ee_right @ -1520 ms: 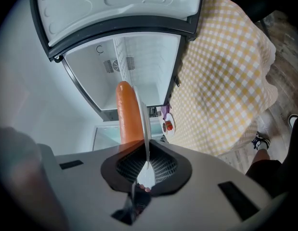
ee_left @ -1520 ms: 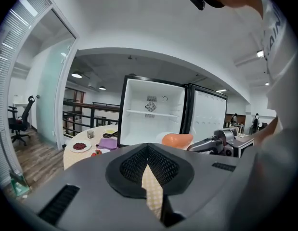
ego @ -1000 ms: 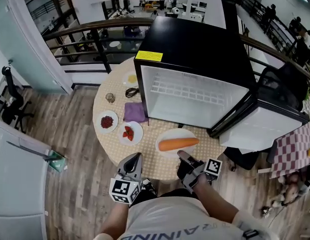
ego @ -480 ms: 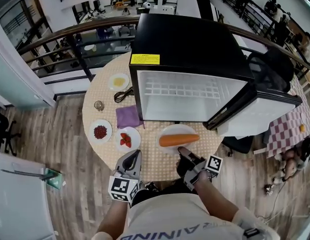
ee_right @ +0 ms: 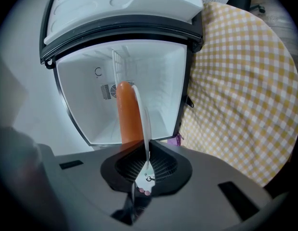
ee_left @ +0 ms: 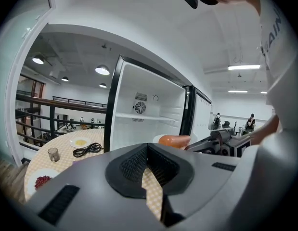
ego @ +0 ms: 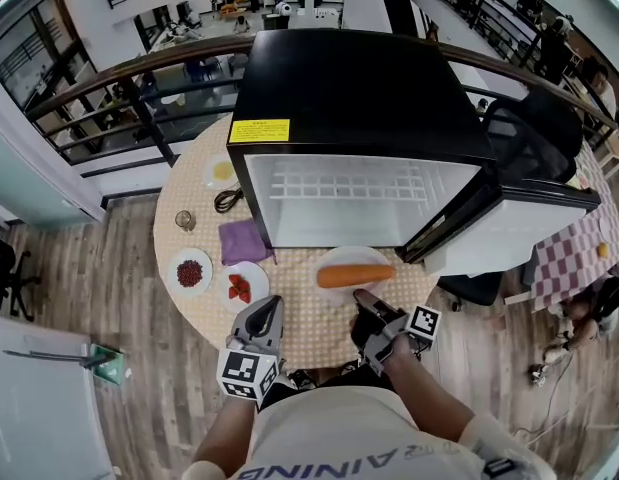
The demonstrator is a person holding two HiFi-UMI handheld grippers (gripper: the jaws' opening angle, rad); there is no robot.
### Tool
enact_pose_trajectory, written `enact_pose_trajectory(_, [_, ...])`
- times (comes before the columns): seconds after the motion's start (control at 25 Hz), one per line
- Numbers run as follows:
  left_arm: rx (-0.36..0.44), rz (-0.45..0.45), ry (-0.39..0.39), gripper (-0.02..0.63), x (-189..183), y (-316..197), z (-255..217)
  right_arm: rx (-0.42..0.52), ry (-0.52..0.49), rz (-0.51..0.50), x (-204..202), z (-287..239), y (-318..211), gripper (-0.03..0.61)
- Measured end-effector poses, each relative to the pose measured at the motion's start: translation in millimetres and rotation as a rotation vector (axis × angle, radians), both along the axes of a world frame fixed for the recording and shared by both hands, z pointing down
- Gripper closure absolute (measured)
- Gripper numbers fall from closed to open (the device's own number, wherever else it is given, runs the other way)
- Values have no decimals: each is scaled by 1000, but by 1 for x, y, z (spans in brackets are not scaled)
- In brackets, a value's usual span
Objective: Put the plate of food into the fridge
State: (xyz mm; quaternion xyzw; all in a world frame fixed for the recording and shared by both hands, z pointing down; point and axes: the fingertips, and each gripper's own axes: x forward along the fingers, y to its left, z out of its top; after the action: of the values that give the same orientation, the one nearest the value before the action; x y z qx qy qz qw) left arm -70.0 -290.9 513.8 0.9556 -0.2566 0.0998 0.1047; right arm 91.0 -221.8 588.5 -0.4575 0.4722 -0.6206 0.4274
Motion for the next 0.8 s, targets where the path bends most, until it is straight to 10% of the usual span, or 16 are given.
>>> enact_pose_trajectory(0.8, [-60,-91,-81,606,2,-3,19,-93,7,129,67,69,-120,543])
